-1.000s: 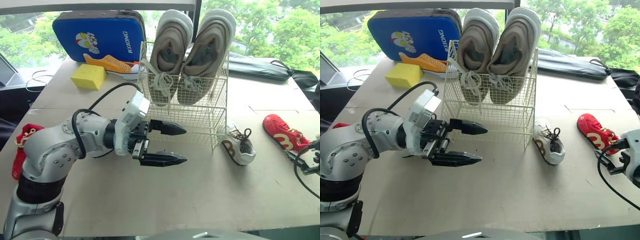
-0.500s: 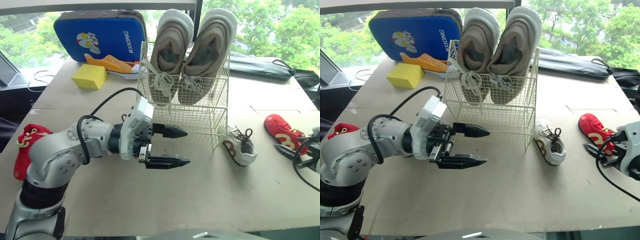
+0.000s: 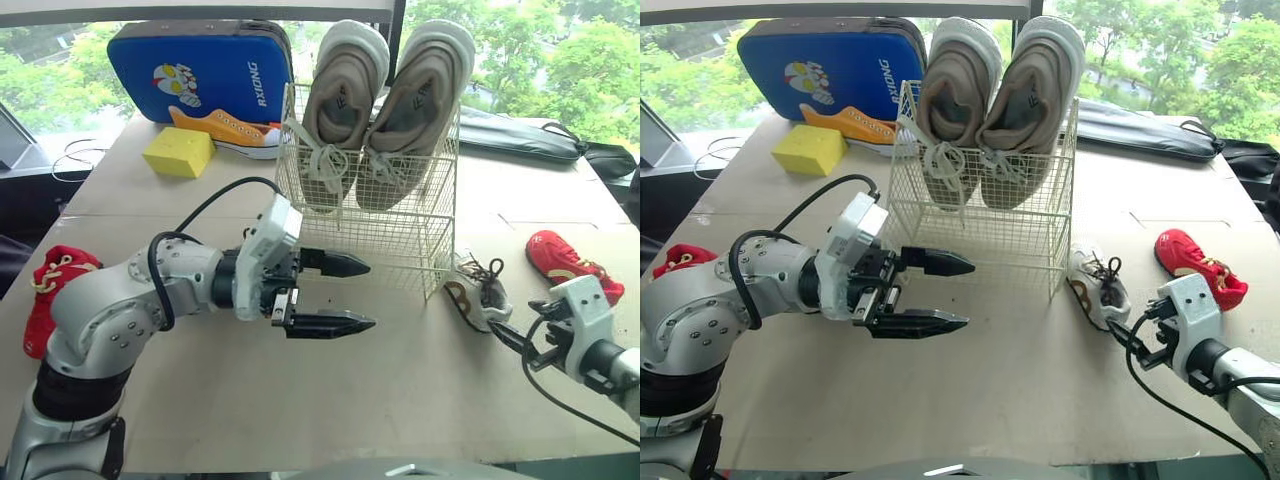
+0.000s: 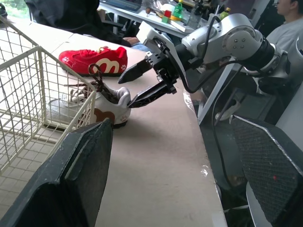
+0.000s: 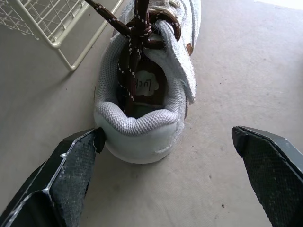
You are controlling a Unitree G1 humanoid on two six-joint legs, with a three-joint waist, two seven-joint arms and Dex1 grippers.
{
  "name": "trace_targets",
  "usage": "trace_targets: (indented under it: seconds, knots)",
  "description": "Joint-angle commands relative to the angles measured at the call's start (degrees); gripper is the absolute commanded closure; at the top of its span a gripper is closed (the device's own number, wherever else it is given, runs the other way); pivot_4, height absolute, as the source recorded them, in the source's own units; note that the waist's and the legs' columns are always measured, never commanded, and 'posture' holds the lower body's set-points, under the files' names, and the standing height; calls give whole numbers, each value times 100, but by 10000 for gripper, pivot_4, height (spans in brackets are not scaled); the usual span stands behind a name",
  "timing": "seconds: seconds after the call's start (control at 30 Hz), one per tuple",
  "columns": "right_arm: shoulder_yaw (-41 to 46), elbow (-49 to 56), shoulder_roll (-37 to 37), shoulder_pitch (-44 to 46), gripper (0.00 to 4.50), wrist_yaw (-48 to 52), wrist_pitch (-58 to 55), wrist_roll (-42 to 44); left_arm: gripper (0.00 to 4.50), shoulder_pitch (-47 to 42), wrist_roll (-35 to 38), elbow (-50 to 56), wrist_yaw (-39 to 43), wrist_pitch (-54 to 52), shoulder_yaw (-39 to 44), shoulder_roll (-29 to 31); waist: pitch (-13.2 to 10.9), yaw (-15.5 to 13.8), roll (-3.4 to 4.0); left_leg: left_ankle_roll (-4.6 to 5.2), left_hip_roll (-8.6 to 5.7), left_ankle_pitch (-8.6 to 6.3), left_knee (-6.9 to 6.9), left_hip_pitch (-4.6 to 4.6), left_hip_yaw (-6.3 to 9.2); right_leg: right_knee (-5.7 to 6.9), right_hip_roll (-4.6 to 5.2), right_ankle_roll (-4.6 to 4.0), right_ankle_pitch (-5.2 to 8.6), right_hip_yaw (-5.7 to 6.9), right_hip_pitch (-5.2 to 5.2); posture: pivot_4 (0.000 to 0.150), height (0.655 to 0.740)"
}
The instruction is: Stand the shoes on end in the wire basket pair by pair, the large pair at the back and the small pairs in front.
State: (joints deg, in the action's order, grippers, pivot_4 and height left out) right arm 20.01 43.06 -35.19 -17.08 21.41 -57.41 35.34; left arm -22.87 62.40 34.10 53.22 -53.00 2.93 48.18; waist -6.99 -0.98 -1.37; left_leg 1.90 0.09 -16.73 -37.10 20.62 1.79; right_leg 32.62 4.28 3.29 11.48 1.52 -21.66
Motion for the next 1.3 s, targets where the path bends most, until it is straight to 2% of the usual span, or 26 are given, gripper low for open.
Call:
trace_targets:
  seconds: [0.03,0.1,0.13,0.17,0.27,0.37,0.5,0.57,0.67,0.77,0.87,0.93,1.0,1.07,1.13,1.17,1.23,1.3]
  knots:
    - [-401,-224,251,293,0,-265,41,-148,1782,-146,-5,46,95,82,76,75,1,13,-1,0,0,0,0,-1,-1,-1,-1,0,0,-3,1,1500,7400]
    - [-547,-408,381,423,0,-329,193,-293,1782,-158,-11,44,99,73,77,82,0,17,2,0,0,0,-3,-2,-5,-1,-3,18,11,-13,1,1500,7400]
    - [-587,-470,429,467,5503,-340,289,-359,0,-163,-19,40,104,73,79,88,-1,12,2,0,0,0,-4,-3,-6,-1,-5,21,12,-17,1,1500,7400]
    - [-600,-503,460,487,8649,-344,325,-390,0,-164,-27,36,102,72,82,91,-1,5,2,0,-1,0,-5,-2,-5,0,-7,21,12,-21,0,1500,7400]
    - [-652,-521,431,422,24913,-269,507,-513,0,-152,-55,22,93,82,93,98,0,9,1,1,-1,0,-5,-2,-3,1,-14,21,12,-32,1,1500,7400]
    - [-576,-435,268,222,31627,-143,666,-615,0,-103,-105,5,113,122,83,87,1,2,2,1,-2,0,-5,-3,-4,3,-16,21,12,-39,1,1500,7400]
    - [263,-95,-251,-288,34797,457,1168,-633,0,-162,-168,-148,85,190,-7,-96,-2,-36,15,2,-6,0,-6,0,-3,1,-16,21,12,-43,2,1500,7400]
    - [1236,-85,-851,-929,35871,1286,1649,-874,0,-246,-167,-370,64,212,-42,-267,-2,-82,17,3,-15,0,-8,1,-4,-1,-17,21,12,-57,2,1500,7400]
    - [2479,-236,-1343,-1456,36944,2402,2265,-867,0,-328,-259,-609,160,284,-136,-448,3,-89,9,11,-28,-3,-13,-1,-10,-2,-18,24,14,-78,4,1500,7400]
    - [4129,-313,-2143,-1548,37728,4271,2732,-457,0,-646,-330,-1065,215,287,-267,-775,1,-35,2,11,-15,-3,-17,-5,-17,2,-26,28,15,-82,11,1500,7400]
    - [4498,-629,-3005,-951,38554,5260,3108,-200,0,-1067,-297,-1617,248,73,-278,-920,0,23,6,12,-10,-3,-21,-10,-31,2,-26,29,15,-90,11,1500,7400]
    - [4207,-940,-3596,-346,38826,5720,3695,-134,0,-1344,-267,-1945,529,-101,-319,-842,-4,45,-8,11,5,-3,-17,-18,-34,3,-37,29,14,-87,12,1500,7400]
    - [3468,-1329,-4342,329,39040,5997,4461,-81,0,-1802,-114,-2435,785,-448,-287,-768,-2,37,-18,10,10,-4,-6,-30,-33,8,-41,27,15,-85,12,1500,7400]
    - [2307,-1696,-5003,1118,39262,5893,5418,8,0,-2455,17,-3100,1001,-948,-300,-736,-35,33,8,10,6,-4,-13,-34,-44,11,-28,26,16,-88,9,1500,7400]
    - [1008,-1958,-5401,2063,39422,5625,6281,80,0,-3018,-305,-3638,1154,-1100,-550,-768,-39,6,11,11,6,-3,-10,-15,-39,-4,-23,26,15,-81,-3,1500,7400]
    - [217,-2061,-5228,2940,39521,5702,6378,-10,0,-3199,-512,-3749,1358,-1088,-752,-737,-44,2,18,11,2,-4,-19,-24,-42,11,-18,25,15,-80,3,1500,7400]
    - [-1103,-2367,-4533,4667,39570,6061,6428,-373,0,-3426,-821,-3723,1827,-1130,-1205,-591,-28,32,-19,11,-1,-4,-7,-8,-33,-26,-21,23,13,-74,1,1500,7400]
    - [-1995,-2826,-3741,6036,39615,6466,6559,-831,0,-3625,-1026,-3603,2130,-1303,-1628,-515,-19,95,-34,-13,-4,10,-10,0,-31,-54,-26,2,-2,-77,11,1500,7400]
